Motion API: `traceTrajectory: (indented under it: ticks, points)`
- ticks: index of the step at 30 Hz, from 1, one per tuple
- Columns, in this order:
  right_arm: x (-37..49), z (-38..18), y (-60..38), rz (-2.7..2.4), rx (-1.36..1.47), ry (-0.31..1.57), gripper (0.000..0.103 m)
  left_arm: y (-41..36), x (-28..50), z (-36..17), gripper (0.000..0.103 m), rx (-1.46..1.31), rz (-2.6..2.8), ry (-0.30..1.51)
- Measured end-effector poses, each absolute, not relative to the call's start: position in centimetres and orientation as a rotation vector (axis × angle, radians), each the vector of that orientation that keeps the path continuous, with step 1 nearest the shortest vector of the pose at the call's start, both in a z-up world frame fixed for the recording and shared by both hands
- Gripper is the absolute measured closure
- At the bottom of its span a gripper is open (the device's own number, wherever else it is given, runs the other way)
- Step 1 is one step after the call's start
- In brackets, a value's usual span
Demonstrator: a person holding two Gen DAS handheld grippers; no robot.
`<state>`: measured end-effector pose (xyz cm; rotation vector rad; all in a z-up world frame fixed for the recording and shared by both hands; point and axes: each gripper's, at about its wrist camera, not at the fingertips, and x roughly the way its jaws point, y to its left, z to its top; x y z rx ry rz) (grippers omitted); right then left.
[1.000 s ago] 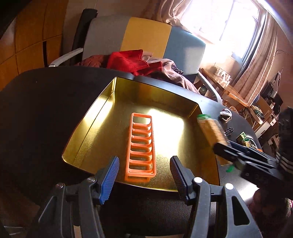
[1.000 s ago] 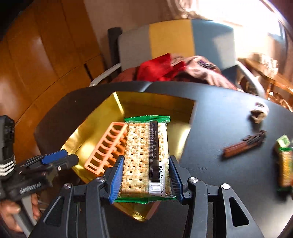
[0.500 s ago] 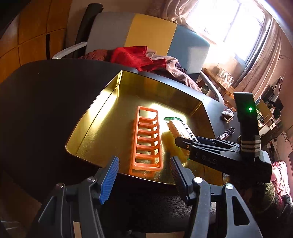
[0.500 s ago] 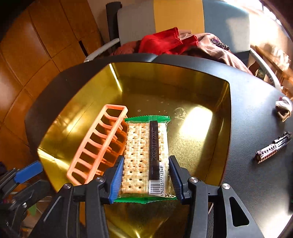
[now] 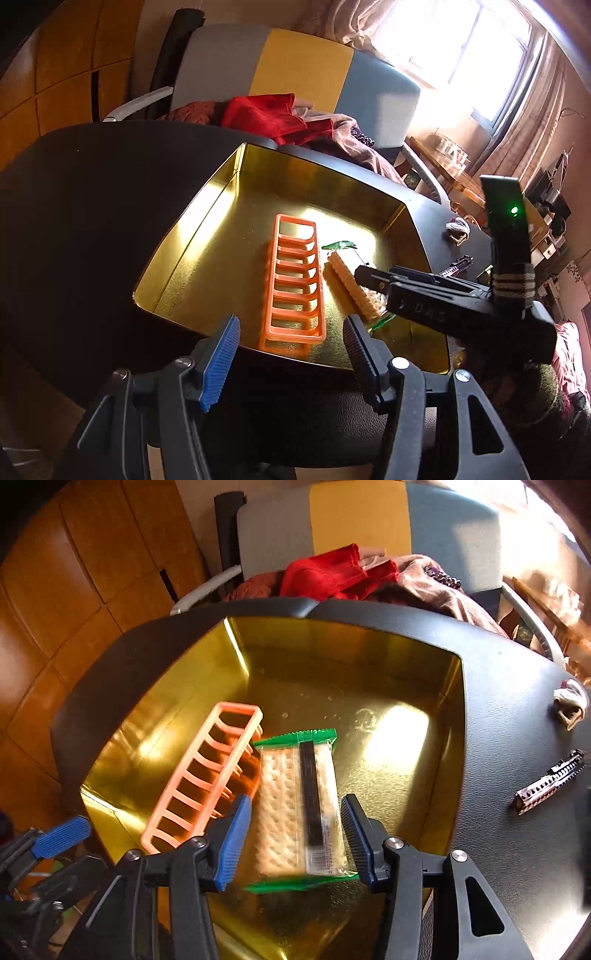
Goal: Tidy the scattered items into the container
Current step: 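Lower the cracker pack into the gold box and open the right tool, then move the right tool to the snack bag and grasp it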
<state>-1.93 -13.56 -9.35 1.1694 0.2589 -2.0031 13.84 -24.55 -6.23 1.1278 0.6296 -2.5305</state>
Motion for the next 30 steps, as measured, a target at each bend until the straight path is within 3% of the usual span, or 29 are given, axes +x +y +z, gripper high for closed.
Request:
traceTrajectory:
  ticks: [9, 30]
  points:
    - [-2.8, -6.7, -6.9, -2.076, 1.145, 0.031, 0.045, -21.7, 11.9, -5.1, 0.043, 1.174, -2.619, 0.554]
    - [-7.6, -8.2, 25.6, -2.596, 1.251, -0.482, 0.040, -5.2, -4.3, -3.8, 0.043, 1.520, -2.900, 0.157]
